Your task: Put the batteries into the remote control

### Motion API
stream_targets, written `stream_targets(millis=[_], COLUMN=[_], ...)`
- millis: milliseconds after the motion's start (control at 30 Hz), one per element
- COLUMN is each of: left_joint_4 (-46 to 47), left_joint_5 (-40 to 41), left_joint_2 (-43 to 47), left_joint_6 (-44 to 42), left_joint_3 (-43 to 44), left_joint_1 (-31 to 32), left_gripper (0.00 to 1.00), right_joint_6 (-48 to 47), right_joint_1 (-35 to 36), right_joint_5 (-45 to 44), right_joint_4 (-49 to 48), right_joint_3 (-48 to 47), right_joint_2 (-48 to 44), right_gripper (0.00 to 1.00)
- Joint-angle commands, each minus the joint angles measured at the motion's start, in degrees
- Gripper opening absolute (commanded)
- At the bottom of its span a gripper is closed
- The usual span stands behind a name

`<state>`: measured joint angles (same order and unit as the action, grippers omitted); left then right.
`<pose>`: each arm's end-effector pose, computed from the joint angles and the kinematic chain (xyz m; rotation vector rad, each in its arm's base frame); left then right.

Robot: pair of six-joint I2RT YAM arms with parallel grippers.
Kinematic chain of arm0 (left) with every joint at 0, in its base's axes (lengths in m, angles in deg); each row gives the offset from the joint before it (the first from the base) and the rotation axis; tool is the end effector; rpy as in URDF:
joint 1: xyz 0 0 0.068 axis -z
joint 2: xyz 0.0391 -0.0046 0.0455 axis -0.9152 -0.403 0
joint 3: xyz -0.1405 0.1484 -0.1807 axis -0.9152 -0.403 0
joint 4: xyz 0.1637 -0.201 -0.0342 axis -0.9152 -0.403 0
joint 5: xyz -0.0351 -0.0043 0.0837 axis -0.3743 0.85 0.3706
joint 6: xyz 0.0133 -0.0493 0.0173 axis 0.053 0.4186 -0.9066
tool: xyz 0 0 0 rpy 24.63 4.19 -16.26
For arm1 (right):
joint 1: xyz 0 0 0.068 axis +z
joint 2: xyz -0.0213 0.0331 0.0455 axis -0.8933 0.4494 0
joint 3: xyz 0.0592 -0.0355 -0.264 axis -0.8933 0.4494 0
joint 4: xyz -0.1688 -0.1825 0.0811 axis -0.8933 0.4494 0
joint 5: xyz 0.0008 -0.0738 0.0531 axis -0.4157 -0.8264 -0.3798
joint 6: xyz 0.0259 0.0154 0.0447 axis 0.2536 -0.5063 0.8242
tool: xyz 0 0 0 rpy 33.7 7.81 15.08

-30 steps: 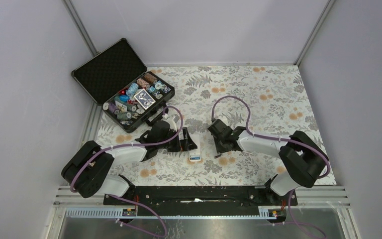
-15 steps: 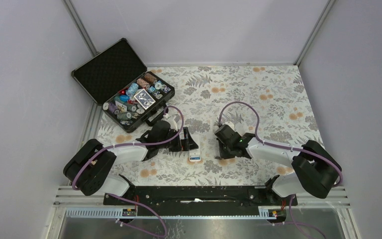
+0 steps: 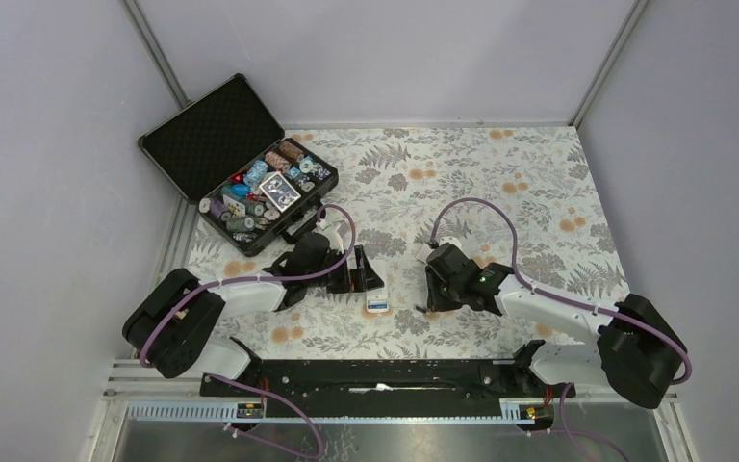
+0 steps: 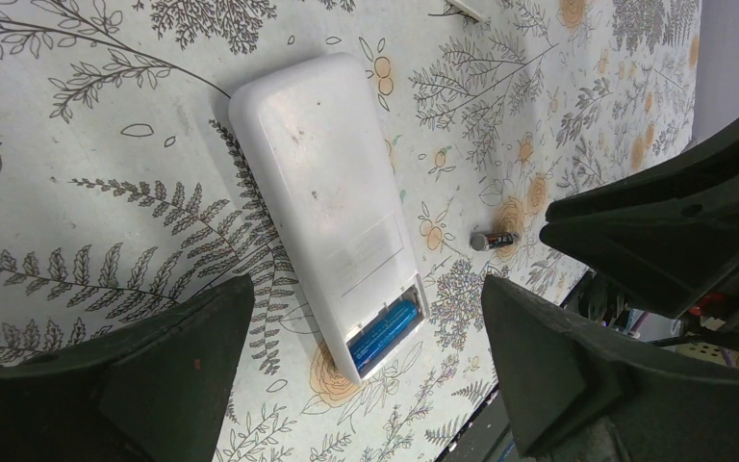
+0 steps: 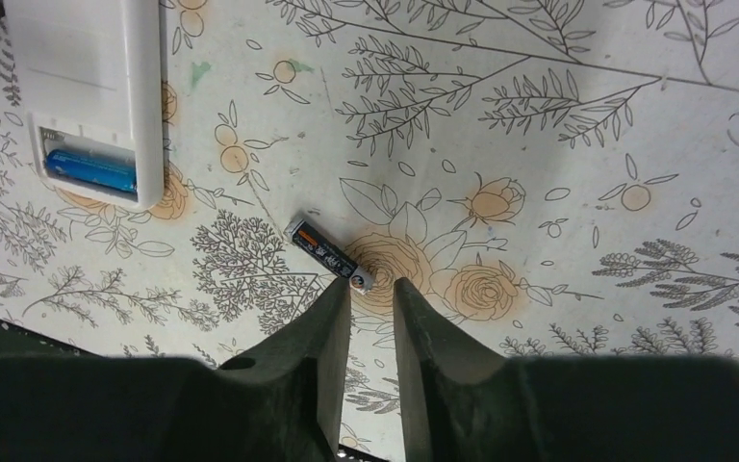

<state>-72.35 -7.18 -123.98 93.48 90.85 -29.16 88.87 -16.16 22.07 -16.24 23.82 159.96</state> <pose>0.1954 -0.1625 0.1438 0.1043 2.4224 -1.0868 0.1587 0.1663 0.1767 -0.2869 2.5731 0.4357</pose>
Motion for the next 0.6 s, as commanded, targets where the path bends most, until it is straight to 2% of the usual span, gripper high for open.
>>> stream_targets(millis=[0,233,567], left_joint_4=[-1.37,-2.07,-1.99], left_joint_5=[-0.82,-0.96,-1.39], left_joint_2=[0.00,1.02,0.73], left_joint_6=[-0.56,-1.12,-1.23], left_joint_3=[-0.08,-0.09,0.00], left_joint_1=[0.27,0.23,0.25], left_gripper=[0.99,0.99,0.99], right_joint_6=[-3.55,-10.49,-13.75], right_joint_1=[0.24,0.24,0.53], right_joint_5=[0.24,6.18,8.33], right_joint_4=[1.55,1.60,-0.10], right_joint_3=[-1.87,-4.22,-6.12], right_joint_2=[-1.93,0.98,7.15], right_gripper=[0.33,0.44,0.44])
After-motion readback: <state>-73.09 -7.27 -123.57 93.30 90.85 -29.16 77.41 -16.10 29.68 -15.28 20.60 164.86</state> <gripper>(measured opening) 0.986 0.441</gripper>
